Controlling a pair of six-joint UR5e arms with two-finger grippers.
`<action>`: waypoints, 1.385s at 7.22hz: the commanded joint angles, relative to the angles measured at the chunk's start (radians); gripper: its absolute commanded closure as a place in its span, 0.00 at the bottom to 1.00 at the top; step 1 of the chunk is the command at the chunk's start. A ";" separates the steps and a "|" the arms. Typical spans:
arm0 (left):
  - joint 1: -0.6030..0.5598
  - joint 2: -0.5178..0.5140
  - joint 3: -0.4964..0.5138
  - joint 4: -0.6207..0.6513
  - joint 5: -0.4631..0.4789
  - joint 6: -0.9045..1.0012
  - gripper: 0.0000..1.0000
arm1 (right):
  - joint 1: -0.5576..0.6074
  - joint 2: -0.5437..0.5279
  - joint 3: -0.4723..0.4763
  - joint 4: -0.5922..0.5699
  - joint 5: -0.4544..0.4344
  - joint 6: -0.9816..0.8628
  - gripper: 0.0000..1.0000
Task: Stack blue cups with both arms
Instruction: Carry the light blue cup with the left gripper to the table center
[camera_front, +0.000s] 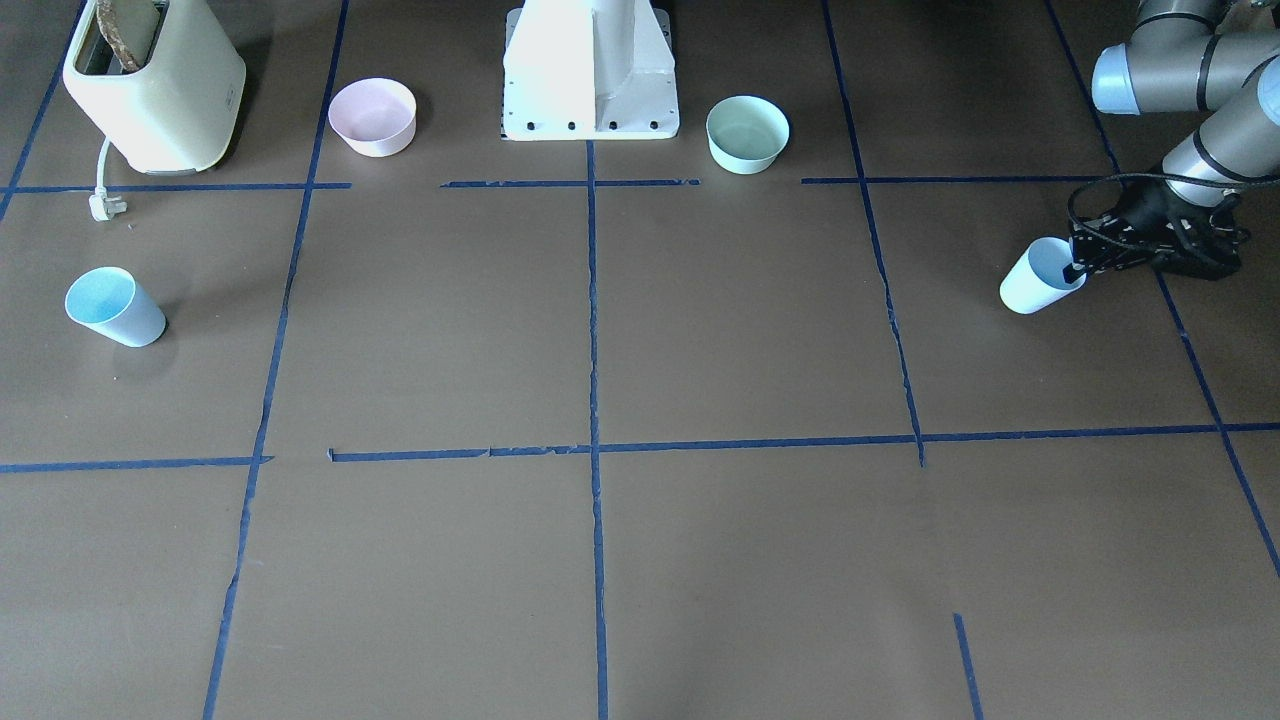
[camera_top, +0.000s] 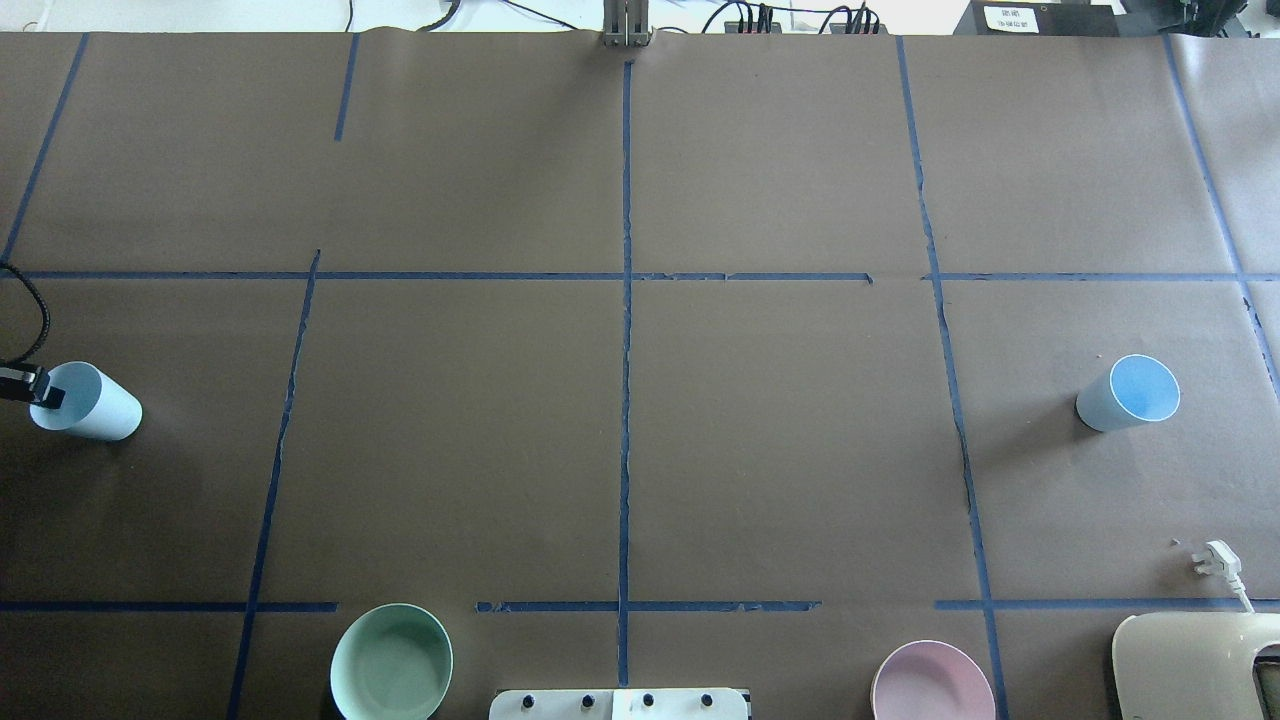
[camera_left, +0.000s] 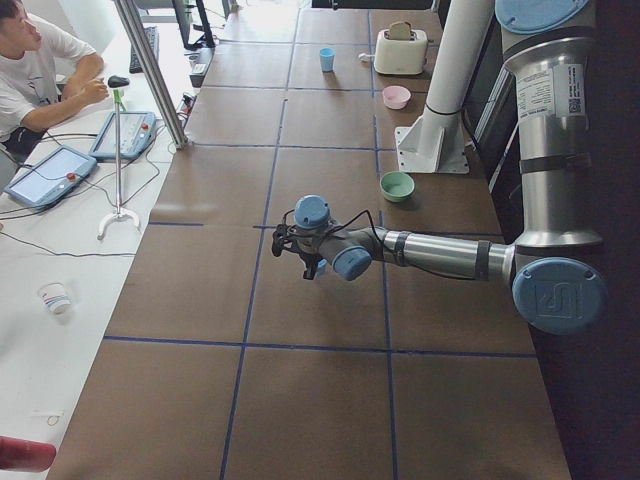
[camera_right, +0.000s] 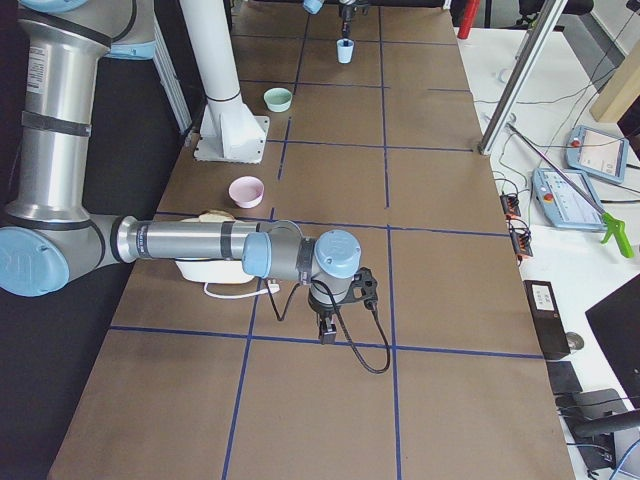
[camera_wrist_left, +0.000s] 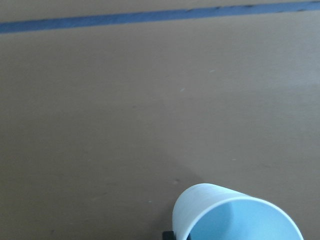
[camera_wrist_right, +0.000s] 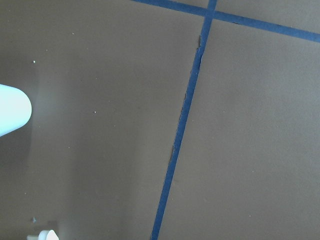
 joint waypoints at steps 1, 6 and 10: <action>0.010 -0.203 -0.035 0.122 0.004 -0.096 1.00 | 0.000 0.000 0.000 0.000 0.000 0.001 0.00; 0.426 -0.888 0.195 0.508 0.313 -0.477 1.00 | -0.002 0.002 -0.004 0.000 0.003 0.000 0.00; 0.520 -0.920 0.255 0.491 0.413 -0.505 0.96 | -0.002 0.002 -0.005 0.000 0.003 0.000 0.00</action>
